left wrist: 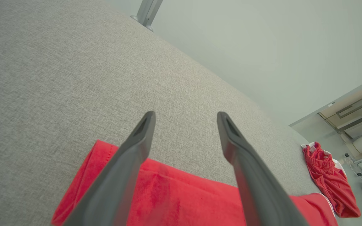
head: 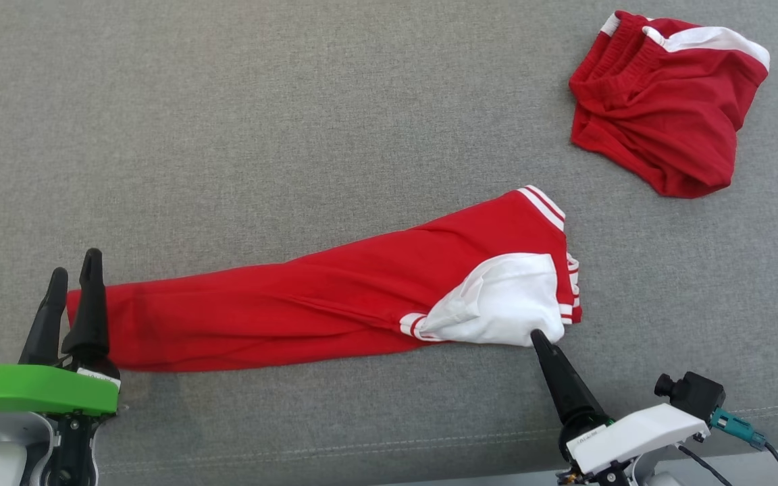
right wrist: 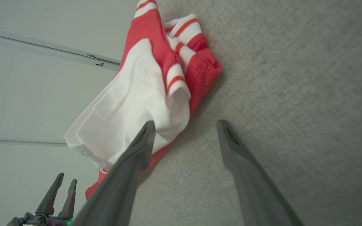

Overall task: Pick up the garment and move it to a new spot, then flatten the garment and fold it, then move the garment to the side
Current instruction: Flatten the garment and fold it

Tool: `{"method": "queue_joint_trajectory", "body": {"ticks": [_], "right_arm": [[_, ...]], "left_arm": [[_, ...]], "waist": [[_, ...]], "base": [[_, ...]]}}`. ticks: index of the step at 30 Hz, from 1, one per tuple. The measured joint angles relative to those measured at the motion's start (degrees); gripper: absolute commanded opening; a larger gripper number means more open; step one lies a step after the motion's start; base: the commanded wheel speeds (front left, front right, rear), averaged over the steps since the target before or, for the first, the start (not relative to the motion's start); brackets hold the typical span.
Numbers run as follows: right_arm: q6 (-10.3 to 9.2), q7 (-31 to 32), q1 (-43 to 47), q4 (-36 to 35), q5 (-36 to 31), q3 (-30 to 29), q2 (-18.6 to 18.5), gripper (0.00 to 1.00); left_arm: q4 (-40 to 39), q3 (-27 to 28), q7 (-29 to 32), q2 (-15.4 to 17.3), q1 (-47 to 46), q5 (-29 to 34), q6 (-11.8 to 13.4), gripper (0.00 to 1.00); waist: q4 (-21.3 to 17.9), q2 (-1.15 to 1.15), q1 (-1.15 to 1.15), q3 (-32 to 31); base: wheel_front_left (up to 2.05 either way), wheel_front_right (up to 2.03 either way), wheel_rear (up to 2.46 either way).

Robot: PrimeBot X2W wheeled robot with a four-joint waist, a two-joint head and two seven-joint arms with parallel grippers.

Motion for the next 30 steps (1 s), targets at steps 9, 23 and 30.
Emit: {"method": "queue_joint_trajectory", "body": {"ticks": [9,23,30], "right_arm": [[2.02,0.40,-3.92,3.76,1.16,-0.23,1.21,1.00],[3.34,1.87,-9.82,9.06,7.13,-2.48,3.91,0.95],[3.83,2.36,-14.37,10.78,7.82,-5.60,2.02,0.00]], "left_arm": [[-3.41,-1.10,0.51,-0.11,0.08,0.26,1.53,1.00],[-7.62,-1.75,0.54,-2.02,2.35,-0.01,2.79,1.00],[-9.26,-2.24,0.52,-2.45,2.57,0.00,3.30,1.00]], "waist": [[1.86,0.00,0.00,0.06],[2.91,0.00,0.00,-0.66],[3.52,0.00,0.00,-0.79]], "base": [[0.00,0.00,0.00],[0.00,0.00,0.00],[0.00,0.00,0.00]]}}
